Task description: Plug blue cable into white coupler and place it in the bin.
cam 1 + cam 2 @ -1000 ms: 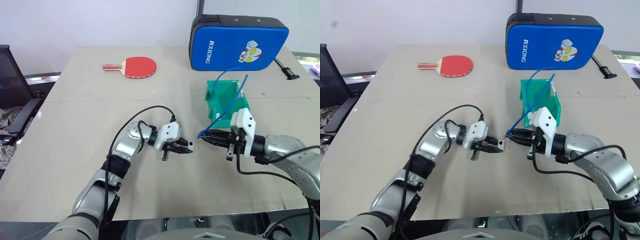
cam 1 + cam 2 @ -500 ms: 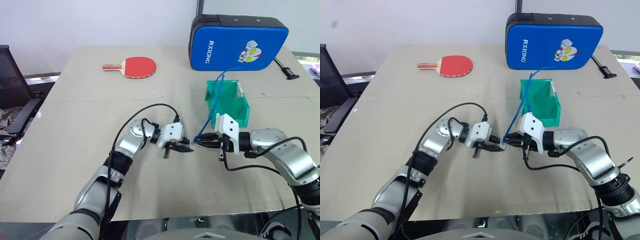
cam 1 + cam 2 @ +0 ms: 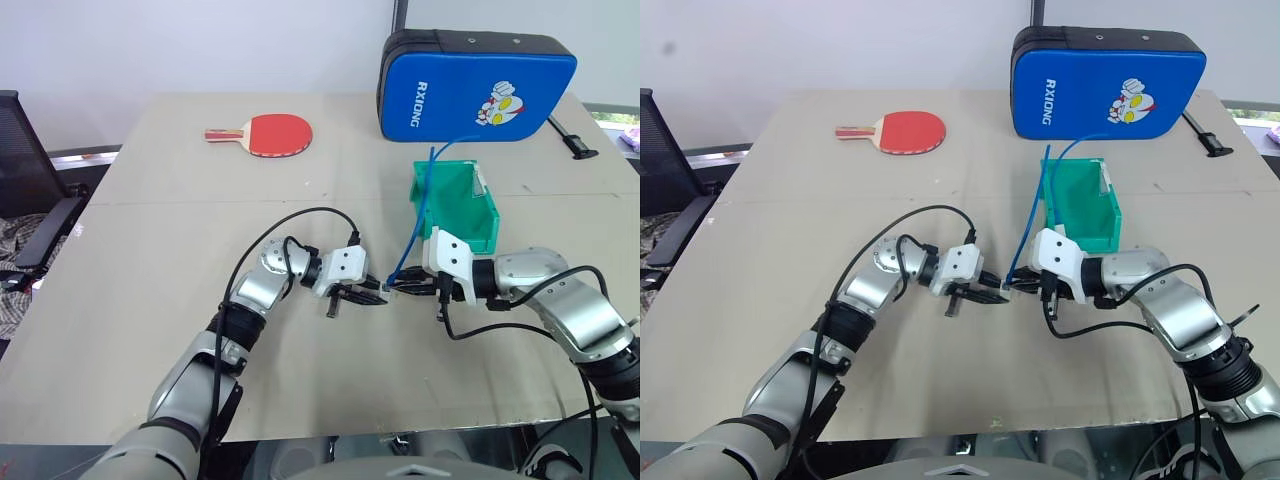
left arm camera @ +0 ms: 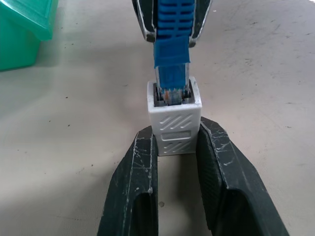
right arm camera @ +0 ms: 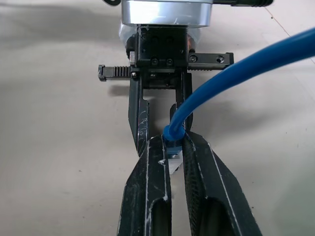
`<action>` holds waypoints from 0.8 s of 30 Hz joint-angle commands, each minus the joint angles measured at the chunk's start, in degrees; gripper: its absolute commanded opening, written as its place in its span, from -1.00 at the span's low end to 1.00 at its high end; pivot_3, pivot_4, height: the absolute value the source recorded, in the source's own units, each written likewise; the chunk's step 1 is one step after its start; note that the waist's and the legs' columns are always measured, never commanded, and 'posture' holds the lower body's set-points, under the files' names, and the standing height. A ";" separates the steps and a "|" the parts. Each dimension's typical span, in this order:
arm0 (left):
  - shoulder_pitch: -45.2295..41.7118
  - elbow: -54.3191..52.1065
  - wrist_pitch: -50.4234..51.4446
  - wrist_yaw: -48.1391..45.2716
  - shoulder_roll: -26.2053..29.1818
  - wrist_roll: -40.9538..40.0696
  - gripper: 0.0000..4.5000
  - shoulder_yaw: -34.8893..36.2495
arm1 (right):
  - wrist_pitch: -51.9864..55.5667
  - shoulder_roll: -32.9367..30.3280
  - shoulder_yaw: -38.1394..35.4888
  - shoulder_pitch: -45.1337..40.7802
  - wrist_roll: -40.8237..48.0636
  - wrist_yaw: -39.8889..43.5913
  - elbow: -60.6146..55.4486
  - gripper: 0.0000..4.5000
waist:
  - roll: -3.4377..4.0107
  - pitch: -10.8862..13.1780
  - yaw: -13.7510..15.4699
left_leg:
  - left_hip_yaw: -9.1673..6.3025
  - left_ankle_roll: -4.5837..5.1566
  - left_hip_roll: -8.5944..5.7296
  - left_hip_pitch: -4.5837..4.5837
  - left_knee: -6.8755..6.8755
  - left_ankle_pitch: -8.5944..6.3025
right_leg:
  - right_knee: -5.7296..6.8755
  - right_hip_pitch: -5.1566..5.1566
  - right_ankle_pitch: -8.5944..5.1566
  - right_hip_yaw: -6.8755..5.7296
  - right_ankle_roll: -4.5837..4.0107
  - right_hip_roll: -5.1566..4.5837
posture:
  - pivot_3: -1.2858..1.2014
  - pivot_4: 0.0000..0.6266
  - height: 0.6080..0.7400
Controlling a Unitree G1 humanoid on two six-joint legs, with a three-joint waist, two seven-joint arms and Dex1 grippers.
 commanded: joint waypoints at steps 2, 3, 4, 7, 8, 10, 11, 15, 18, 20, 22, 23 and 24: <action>-0.93 -2.57 -0.27 -0.16 -0.13 -0.07 -0.78 -0.12 | 3.48 -0.41 5.90 -0.01 -4.94 1.67 1.77 -1.00 | 0.00 -0.04 -0.01 | 0.01 0.00 0.00 0.02 0.00 0.00 | 0.02 0.01 0.00 0.00 0.00 0.00 | 0.03 -0.52 1.00; -0.92 -2.69 -0.27 -0.15 -0.13 0.03 -0.78 -0.12 | 4.54 0.08 6.55 -0.47 -5.14 1.72 2.10 -1.00 | -0.02 -0.08 -0.04 | 0.00 0.00 0.00 0.04 0.00 0.00 | 0.02 0.02 0.00 0.00 0.00 0.00 | 0.03 -0.52 1.00; -0.90 -2.75 -0.28 -0.14 -0.15 0.11 -0.78 -0.13 | 5.25 0.46 6.90 -0.76 -5.26 1.74 2.31 -1.00 | -0.02 -0.10 -0.06 | 0.01 0.00 0.00 0.05 0.00 0.00 | 0.02 0.03 0.00 0.00 0.00 0.01 | 0.03 -0.52 1.00; -0.80 -2.98 -0.39 0.03 -0.22 0.31 -0.78 -0.22 | 7.55 1.60 7.19 -0.91 -4.44 2.46 3.09 -1.00 | -0.09 -0.20 -0.17 | 0.01 0.00 0.01 0.09 0.00 0.00 | 0.07 0.03 0.00 0.00 -0.01 0.02 | 0.03 -0.52 1.00; -0.73 -3.03 -0.46 0.18 -0.26 0.40 -0.78 -0.26 | 7.74 1.82 7.40 -0.84 -4.65 2.68 3.60 -1.00 | -0.10 -0.25 -0.24 | 0.01 0.00 0.02 0.10 0.00 0.00 | 0.08 0.04 0.01 0.01 -0.01 0.02 | 0.03 -0.52 1.00; -0.58 -3.17 -0.48 0.45 -0.34 0.54 -0.78 -0.30 | 7.68 2.00 7.58 -0.60 -5.22 2.98 4.14 -1.00 | -0.10 -0.30 -0.29 | 0.01 0.00 0.02 0.13 0.00 0.00 | 0.12 0.04 0.00 0.01 -0.01 0.02 | 0.03 -0.52 1.00; -0.47 -3.27 -0.44 0.59 -0.39 0.59 -0.78 -0.30 | 7.61 2.03 7.60 -0.45 -5.37 3.08 4.26 -1.00 | -0.09 -0.35 -0.31 | 0.02 0.00 0.02 0.14 0.00 0.00 | 0.12 0.04 0.00 0.01 -0.01 0.02 | 0.03 -0.52 1.00; 0.79 -5.25 3.34 0.78 -0.44 -1.17 -0.78 0.73 | 6.74 2.65 5.55 0.96 -4.37 2.61 3.93 -1.00 | -0.10 -0.52 -0.37 | 0.02 0.00 0.02 0.19 0.00 0.00 | 0.16 0.07 0.00 0.02 -0.01 0.02 | 0.03 -0.52 1.00; 1.71 -7.41 5.48 1.76 -0.14 -1.90 0.05 1.61 | 5.87 3.84 2.34 1.97 -2.72 1.84 3.19 -1.00 | -0.08 -0.58 -0.36 | 0.01 0.00 0.04 0.18 0.00 0.00 | 0.17 0.07 0.00 0.02 -0.01 0.01 | 0.03 -0.52 1.00; 3.02 -9.76 7.83 3.23 0.60 -3.00 0.36 3.09 | 5.36 5.07 -1.96 2.71 -0.15 0.76 1.88 -1.00 | -0.10 -0.58 -0.36 | 0.02 0.00 0.05 0.18 0.00 0.00 | 0.16 0.07 0.00 0.03 -0.01 0.01 | 0.03 -0.52 1.00; 6.63 -15.18 12.06 4.14 2.99 -5.46 0.57 5.41 | 7.05 6.53 -8.57 3.66 4.36 -1.40 -1.23 -1.00 | -0.08 -0.57 -0.90 | 0.03 0.00 0.11 0.17 -0.01 0.00 | 0.17 0.05 0.00 0.07 -0.01 0.00 | 0.03 -0.52 1.00; 8.60 -18.10 14.25 4.93 4.05 -6.64 0.57 6.58 | 8.19 6.65 -11.32 4.30 6.25 -2.25 -3.10 -1.00 | -0.05 -0.55 -1.11 | 0.02 0.00 0.17 0.13 -0.02 0.00 | 0.19 0.02 0.00 0.06 -0.01 0.00 | 0.03 -0.52 1.00; 10.13 -20.39 15.69 5.86 4.73 -7.53 0.57 7.49 | 9.46 6.54 -13.44 4.90 7.90 -2.95 -4.73 -1.00 | -0.02 -0.52 -1.25 | 0.00 0.00 0.20 0.12 -0.02 0.00 | 0.24 -0.01 0.00 0.05 -0.01 -0.01 | 0.03 -0.52 1.00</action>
